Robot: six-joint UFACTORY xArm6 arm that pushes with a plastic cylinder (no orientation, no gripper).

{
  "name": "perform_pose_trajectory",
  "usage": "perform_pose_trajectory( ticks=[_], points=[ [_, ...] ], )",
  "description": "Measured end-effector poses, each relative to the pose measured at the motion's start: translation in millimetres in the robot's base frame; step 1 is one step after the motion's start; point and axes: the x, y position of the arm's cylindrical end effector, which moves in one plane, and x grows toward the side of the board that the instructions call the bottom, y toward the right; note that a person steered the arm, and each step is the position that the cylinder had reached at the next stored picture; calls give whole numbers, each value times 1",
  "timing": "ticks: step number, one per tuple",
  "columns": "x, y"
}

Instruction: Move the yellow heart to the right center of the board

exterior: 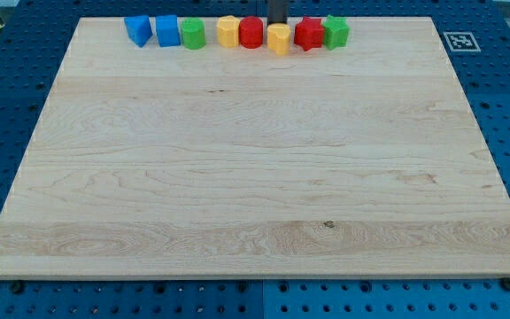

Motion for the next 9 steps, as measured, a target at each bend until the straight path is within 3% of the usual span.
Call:
perform_pose_trajectory(
  ticks=[1, 2, 4, 5, 7, 8, 9],
  points=[
    [50, 21],
    [73, 42],
    [48, -4],
    [74, -14],
    [134, 138],
    [143, 167],
    [131, 158]
  ],
)
